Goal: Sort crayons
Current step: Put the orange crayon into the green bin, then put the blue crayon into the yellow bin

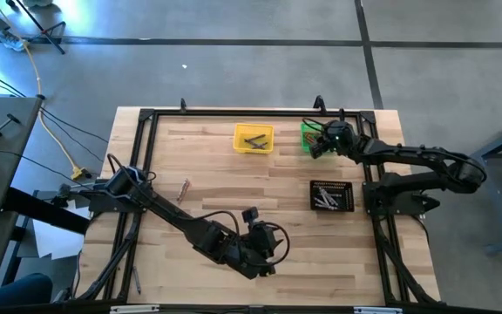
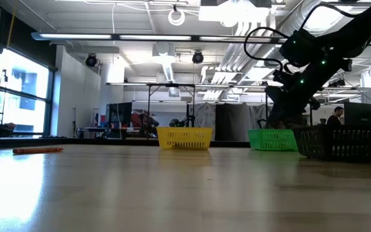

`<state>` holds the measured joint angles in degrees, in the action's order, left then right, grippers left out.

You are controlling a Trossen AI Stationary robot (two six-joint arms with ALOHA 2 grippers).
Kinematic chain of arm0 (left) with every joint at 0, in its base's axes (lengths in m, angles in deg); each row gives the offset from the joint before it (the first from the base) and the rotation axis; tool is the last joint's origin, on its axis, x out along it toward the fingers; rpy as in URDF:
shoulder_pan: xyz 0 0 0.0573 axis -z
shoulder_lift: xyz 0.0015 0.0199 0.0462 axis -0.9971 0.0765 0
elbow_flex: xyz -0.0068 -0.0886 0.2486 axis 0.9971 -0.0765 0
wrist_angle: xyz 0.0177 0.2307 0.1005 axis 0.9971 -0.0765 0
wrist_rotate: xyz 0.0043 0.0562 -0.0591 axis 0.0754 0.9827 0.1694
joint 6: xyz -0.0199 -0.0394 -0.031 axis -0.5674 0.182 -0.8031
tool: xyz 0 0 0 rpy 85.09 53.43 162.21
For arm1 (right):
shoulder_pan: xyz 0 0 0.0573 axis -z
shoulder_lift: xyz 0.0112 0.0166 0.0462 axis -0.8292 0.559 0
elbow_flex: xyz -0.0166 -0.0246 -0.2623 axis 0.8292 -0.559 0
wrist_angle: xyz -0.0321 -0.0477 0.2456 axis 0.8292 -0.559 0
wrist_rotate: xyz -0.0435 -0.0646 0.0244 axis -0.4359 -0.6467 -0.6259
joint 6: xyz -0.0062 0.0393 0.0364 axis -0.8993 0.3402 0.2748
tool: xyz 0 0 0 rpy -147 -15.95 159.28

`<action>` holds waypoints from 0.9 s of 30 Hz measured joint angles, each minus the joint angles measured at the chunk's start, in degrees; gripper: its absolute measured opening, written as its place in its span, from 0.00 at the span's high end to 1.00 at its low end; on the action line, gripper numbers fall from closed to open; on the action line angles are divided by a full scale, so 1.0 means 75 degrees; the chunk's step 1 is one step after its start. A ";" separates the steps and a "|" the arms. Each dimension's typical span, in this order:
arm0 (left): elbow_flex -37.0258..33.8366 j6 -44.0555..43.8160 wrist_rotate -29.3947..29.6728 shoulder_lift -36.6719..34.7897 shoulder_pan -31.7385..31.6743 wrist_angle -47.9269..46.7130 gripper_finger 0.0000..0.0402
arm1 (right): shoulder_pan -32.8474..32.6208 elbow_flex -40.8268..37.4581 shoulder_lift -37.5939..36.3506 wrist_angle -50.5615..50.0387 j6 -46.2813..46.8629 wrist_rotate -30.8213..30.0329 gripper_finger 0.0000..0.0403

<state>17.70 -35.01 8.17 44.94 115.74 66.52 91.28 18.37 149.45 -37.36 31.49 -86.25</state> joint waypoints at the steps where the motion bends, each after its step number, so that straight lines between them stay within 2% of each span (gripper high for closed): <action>1: 0.0003 -0.0001 -0.0002 -0.0005 -0.0003 -0.0063 0.66 | 0.0000 0.0000 0.0000 -0.0003 0.0113 0.0010 0.60; 4: 0.0003 -0.0253 -0.0004 -0.0124 -0.0003 -0.0745 0.66 | 0.0000 0.0000 -0.0018 -0.0008 0.0345 0.0433 0.54; 7: 0.0006 -0.1185 -0.0015 -0.0332 0.0023 -0.2002 0.66 | -0.0017 0.0000 -0.0239 -0.0007 0.0679 0.1171 0.51; 10: 0.0009 -0.2548 -0.0257 -0.0524 0.0135 -0.3629 0.66 | -0.0173 0.0000 -0.0685 -0.0002 0.1021 0.2186 0.51; 14: 0.0006 -0.4839 -0.1196 -0.0591 0.0492 -0.5885 0.66 | -0.0999 0.0003 -0.1270 0.0336 0.1383 0.3048 0.51; 17: -0.0193 -0.6247 -0.2205 -0.0592 0.0814 -0.6629 0.66 | -0.2001 0.0004 -0.1441 0.1127 0.1389 0.2864 0.51; 20: -0.0366 -0.7044 -0.3057 -0.0574 0.1136 -0.6966 0.66 | -0.2957 0.0006 -0.1443 0.2208 0.1226 0.2241 0.51; 25: -0.0376 -0.7745 -0.3474 -0.0577 0.1341 -0.7893 0.66 | -0.4074 0.0009 -0.1390 0.3544 0.1118 0.1252 0.51; 27: -0.0376 -0.8018 -0.4003 -0.0579 0.1335 -0.8276 0.66 | -0.4379 0.0012 -0.1381 0.3704 0.1009 0.1045 0.51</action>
<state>14.88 -95.14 -21.85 40.60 125.75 4.45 58.44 18.46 139.09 -9.57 39.06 -78.42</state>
